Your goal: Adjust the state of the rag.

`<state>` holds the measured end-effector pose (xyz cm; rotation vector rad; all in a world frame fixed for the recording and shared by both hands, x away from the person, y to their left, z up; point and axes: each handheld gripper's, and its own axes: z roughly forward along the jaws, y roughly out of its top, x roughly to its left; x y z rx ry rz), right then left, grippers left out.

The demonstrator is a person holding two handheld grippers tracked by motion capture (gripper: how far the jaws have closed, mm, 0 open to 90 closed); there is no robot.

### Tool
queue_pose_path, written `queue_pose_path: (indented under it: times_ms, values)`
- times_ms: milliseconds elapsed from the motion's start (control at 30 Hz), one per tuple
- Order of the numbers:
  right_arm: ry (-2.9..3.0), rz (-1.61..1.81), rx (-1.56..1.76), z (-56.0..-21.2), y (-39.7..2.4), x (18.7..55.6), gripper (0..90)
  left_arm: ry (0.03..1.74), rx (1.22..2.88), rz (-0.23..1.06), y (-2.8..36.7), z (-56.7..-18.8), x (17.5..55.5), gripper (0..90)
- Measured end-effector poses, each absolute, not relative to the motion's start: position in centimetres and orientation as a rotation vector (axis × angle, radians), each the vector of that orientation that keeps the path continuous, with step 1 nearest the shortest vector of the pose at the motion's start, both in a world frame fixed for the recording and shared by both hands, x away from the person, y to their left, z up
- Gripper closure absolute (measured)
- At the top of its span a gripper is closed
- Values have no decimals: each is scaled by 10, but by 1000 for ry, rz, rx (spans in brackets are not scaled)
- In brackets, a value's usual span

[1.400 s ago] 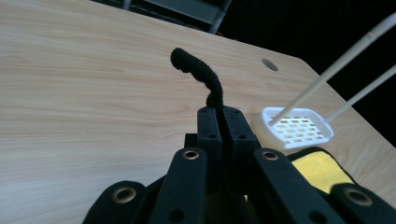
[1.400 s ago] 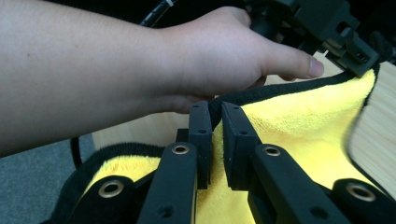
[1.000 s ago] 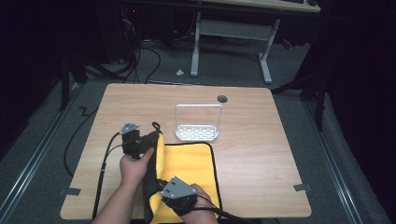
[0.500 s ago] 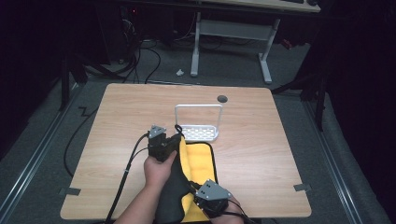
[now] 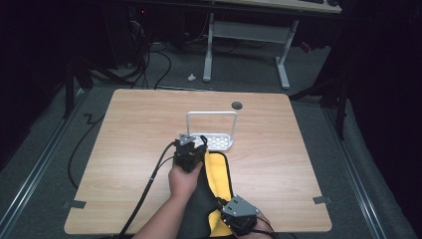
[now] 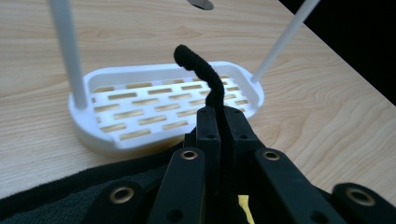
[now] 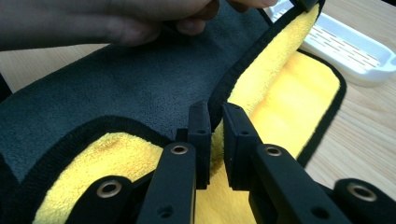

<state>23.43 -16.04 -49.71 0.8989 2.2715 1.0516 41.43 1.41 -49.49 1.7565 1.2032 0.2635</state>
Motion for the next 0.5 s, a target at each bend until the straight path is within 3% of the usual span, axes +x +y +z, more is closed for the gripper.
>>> queue_pose_path:
  times_ms: [500]
  values:
    - [2245,1005,961,-507,-185,225,816,1189,1771,204,-9,-500,416,842]
